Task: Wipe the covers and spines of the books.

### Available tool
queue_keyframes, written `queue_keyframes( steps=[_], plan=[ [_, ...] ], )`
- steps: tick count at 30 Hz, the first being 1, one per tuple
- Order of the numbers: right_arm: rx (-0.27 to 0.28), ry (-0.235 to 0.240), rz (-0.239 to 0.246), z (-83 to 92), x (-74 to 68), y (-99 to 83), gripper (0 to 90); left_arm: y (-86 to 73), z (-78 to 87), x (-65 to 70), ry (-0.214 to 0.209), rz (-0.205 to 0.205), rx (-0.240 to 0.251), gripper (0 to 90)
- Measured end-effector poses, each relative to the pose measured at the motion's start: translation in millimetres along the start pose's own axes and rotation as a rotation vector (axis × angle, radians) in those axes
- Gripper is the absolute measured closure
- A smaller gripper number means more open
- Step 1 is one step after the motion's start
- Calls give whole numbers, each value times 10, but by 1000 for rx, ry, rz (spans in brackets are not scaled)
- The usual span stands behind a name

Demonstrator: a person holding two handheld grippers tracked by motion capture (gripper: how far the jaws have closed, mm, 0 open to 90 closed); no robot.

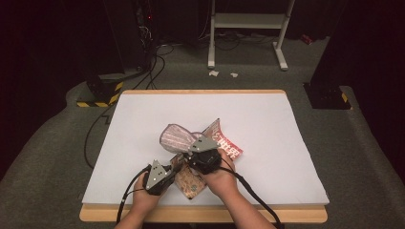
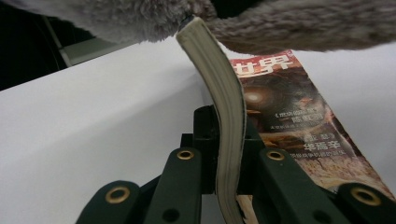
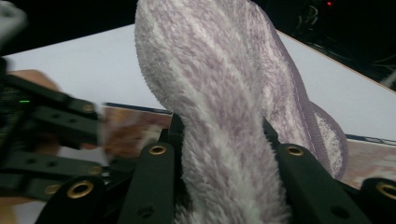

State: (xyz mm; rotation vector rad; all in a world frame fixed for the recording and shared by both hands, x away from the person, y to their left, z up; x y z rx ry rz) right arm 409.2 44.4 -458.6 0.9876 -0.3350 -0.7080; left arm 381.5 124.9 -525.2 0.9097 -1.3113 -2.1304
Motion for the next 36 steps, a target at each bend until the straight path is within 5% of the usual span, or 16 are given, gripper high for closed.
queue_keyframes(
  steps=[7, 19, 24, 36],
  plan=[
    [0, 33, 17, 75, -211, -7, 696, 7, -3, 9, 9, -7, 1, 832],
    [-10, 5, 23, 60, -185, -8, 696, 2, -8, 14, 14, -6, -7, 833],
    [-25, -43, -5, -1, 89, -9, 695, 2, -9, 14, 14, -8, -6, 833],
    [-70, -210, -179, -170, 1148, -97, 696, 3, -21, 17, 20, -18, -8, 834]
  ],
)
Point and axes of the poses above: each handheld gripper's, and its own axes: z roughly backward along the jaws, y roughly out of its top, x roughly to its right, the point moved 9 cm from there along -z, roughly forward along the jaws, and after that the axes turned 10 degrees about -z, right-handed, at the moved point
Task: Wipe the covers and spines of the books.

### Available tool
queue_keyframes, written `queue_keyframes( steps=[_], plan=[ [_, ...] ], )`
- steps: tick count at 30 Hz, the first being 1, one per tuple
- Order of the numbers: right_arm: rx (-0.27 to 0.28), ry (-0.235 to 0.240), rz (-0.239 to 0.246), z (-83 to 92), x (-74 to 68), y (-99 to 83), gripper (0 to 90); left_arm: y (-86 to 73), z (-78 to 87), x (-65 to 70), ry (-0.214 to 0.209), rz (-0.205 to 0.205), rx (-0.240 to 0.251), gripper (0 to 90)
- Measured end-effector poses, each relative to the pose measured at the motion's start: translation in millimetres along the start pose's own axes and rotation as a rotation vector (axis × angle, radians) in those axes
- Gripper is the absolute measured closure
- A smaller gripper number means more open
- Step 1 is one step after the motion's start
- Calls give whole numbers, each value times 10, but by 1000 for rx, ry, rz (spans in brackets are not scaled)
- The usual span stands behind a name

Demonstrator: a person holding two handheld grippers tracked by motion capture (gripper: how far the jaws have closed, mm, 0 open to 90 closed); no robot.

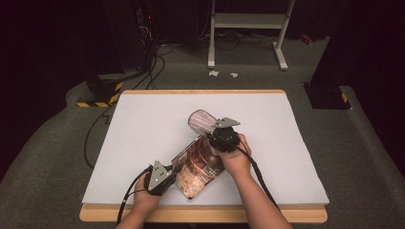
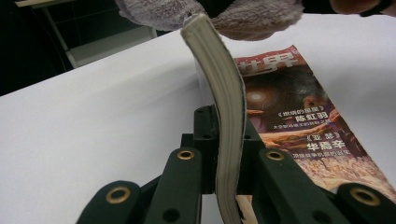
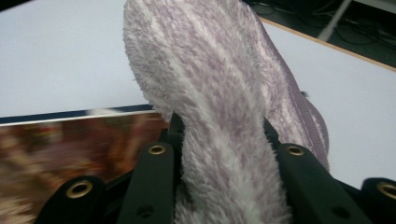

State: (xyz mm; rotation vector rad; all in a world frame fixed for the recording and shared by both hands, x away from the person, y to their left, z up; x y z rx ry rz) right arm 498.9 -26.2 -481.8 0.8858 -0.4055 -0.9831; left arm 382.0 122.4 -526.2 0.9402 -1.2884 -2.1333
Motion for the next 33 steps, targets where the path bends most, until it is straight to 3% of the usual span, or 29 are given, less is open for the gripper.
queue_keyframes(
  steps=[7, 16, 22, 33],
  plan=[
    [-17, -72, -42, -127, 329, 33, 696, 5, 10, 12, -2, -19, -1, 834],
    [-30, -136, -69, -189, 586, 44, 696, 15, 31, 37, -7, -37, 8, 834],
    [-23, -140, -8, -135, 435, 45, 696, 16, 34, 33, -9, -38, 7, 834],
    [4, -17, 90, 38, -193, -42, 696, 0, 20, 21, -7, -23, -1, 832]
  ],
)
Point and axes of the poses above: each handheld gripper's, and its own axes: z roughly backward along the jaws, y roughly out of its top, x roughly to its right, the point moved 9 cm from there along -z, roughly forward along the jaws, and after that the axes turned 10 degrees about -z, right-handed, at the moved point
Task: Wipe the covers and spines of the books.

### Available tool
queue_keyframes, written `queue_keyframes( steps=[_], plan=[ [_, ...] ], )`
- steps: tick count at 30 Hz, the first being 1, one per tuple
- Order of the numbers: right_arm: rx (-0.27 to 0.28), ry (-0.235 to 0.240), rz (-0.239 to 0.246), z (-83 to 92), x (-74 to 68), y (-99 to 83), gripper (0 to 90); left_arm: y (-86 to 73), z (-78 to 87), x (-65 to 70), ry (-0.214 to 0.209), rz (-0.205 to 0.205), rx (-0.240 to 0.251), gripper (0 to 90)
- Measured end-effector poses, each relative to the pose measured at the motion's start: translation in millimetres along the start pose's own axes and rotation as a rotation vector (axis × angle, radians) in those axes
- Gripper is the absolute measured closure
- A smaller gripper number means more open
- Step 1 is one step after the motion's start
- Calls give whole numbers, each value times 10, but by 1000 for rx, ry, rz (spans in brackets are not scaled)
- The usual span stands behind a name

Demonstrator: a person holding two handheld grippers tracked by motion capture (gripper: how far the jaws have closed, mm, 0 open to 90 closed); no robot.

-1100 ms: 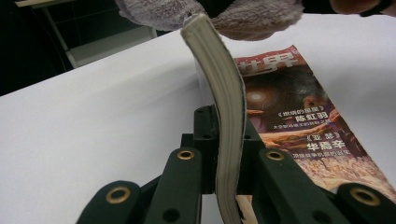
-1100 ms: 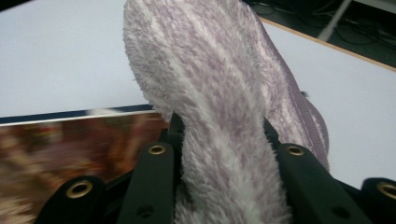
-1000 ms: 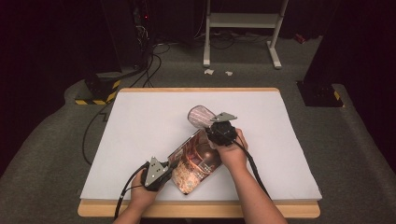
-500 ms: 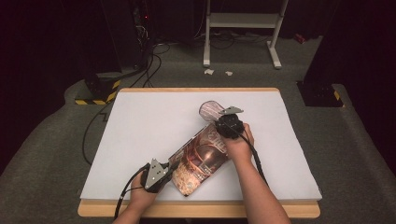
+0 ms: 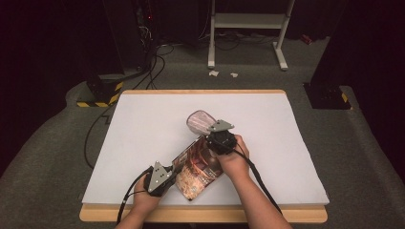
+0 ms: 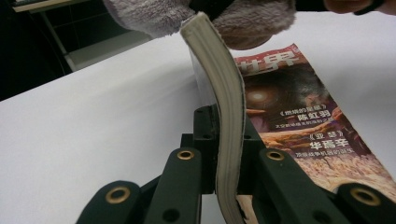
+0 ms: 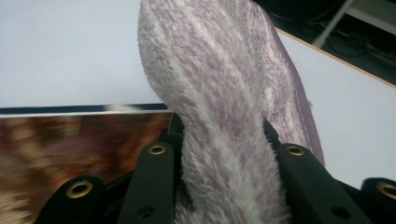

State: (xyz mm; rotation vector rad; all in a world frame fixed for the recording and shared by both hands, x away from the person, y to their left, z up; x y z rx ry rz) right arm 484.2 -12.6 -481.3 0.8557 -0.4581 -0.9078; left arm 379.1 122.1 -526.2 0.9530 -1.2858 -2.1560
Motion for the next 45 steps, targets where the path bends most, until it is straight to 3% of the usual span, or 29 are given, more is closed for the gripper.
queue_keyframes(
  steps=[1, 2, 4, 6, 9, 10, 13, 21, 28, 32, 37, 38, 39, 45],
  plan=[
    [0, 0, 0, 0, 0, 0, 696, 0, 0, 0, 0, 0, 0, 832],
    [11, 33, 16, 64, -145, -19, 697, -1, -1, -2, 1, 2, 0, 832],
    [17, 45, 20, 86, -194, -22, 696, 0, -1, -2, 1, 2, 0, 832],
    [34, 91, 42, 198, -401, -36, 695, 4, 0, -2, 0, 3, 3, 832],
    [42, 111, 54, 259, -509, -44, 695, 8, 0, 0, 1, 3, 5, 833],
    [51, 137, 67, 322, -637, -63, 694, 6, -2, 0, 3, 2, 4, 832],
    [57, 159, 84, 388, -774, -92, 694, 2, -4, 0, 5, -2, 2, 833],
    [63, 207, 87, 509, -1012, -129, 688, 3, -9, 5, 10, -4, 3, 833],
    [62, 207, 100, 551, -1107, -146, 688, 1, -15, 12, 13, -3, 1, 833],
    [57, 174, 127, 513, -1045, -143, 689, -4, -21, 11, 18, -7, -5, 833],
    [40, 129, 113, 407, -843, -122, 690, -5, -23, 11, 18, -8, -5, 833],
    [34, 115, 102, 373, -764, -113, 690, -5, -22, 11, 18, -8, -5, 833],
    [19, 77, 78, 283, -556, -95, 691, -6, -20, 9, 19, -13, -8, 833],
    [-18, -20, -10, 42, 19, -82, 691, 1, -25, 15, 20, -12, -4, 834]
  ],
)
Point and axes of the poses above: each handheld gripper's, and its own axes: z roughly backward along the jaws, y roughly out of its top, x roughly to its right, the point moved 9 cm from there along -z, roughly forward along the jaws, and after that the axes turned 10 degrees about -z, right-handed, at the moved point
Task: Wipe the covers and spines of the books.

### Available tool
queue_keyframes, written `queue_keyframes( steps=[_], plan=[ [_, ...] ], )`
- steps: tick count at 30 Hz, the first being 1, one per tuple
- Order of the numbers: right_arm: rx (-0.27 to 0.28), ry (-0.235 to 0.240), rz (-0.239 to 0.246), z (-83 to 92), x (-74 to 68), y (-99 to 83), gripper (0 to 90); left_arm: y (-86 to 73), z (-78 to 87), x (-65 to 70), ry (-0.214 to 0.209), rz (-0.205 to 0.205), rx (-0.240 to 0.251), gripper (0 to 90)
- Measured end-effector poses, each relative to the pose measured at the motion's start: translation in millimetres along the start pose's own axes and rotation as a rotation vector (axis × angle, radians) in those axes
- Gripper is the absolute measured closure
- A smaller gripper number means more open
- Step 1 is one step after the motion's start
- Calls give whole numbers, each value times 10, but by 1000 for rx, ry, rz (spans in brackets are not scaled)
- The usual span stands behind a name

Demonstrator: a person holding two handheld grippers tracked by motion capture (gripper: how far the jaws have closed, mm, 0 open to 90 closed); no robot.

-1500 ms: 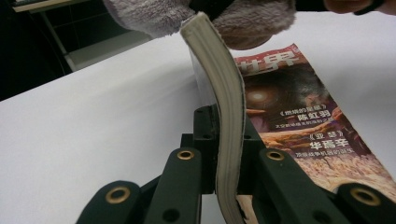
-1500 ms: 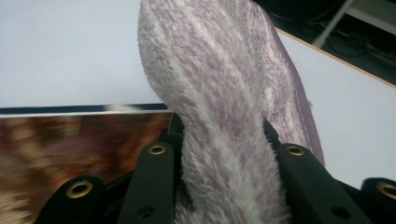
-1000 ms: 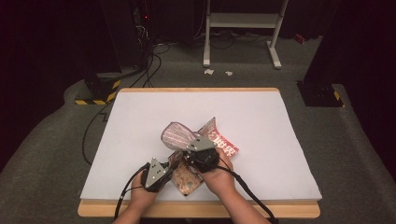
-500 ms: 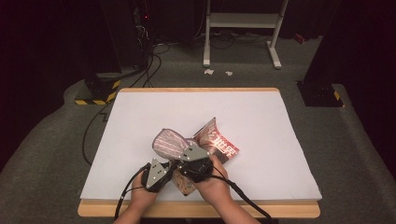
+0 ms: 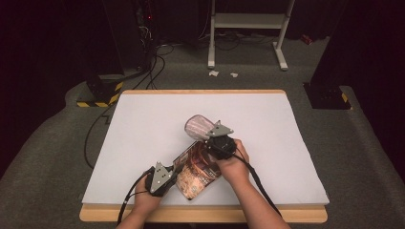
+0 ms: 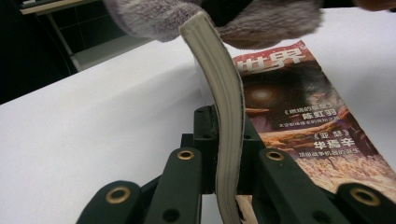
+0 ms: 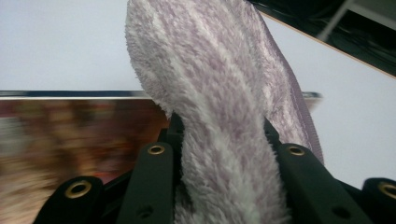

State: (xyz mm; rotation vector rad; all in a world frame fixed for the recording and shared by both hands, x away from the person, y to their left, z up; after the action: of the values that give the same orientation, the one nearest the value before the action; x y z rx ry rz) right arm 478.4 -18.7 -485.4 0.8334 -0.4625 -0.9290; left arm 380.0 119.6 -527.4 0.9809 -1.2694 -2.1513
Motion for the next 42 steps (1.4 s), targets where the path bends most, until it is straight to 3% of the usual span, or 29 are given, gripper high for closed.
queue_keyframes(
  steps=[4, 8, 13, 16, 20, 25, 42],
  plan=[
    [-19, -61, -42, -154, 325, 7, 692, -4, -3, 0, 0, 2, 0, 834],
    [-41, -100, -87, -290, 558, -13, 692, -11, -6, -7, 0, 5, -2, 834],
    [-51, -145, -129, -364, 751, -19, 694, -3, -3, -4, -1, 5, 4, 834],
    [-53, -146, -130, -363, 760, -4, 694, 0, -1, -4, 1, 8, 7, 833],
    [-44, -142, -74, -296, 640, 47, 695, 2, 2, -5, -3, 8, 10, 834],
    [-33, -107, -9, -221, 375, 28, 695, -9, -2, -9, -3, 7, -1, 833],
    [54, 137, 121, 349, -729, -96, 693, -9, -4, -12, 2, 8, 2, 833]
  ],
)
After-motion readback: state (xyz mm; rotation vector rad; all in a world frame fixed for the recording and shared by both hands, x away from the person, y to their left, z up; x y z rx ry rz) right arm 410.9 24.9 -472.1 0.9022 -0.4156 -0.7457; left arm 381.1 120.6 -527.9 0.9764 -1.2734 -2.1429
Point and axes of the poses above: each handheld gripper's, and its own axes: z roughly backward along the jaws, y roughly out of its top, x roughly to its right, the point moved 9 cm from there along -z, roughly forward along the jaws, and after that the axes turned 10 degrees about -z, right-handed, at the moved point
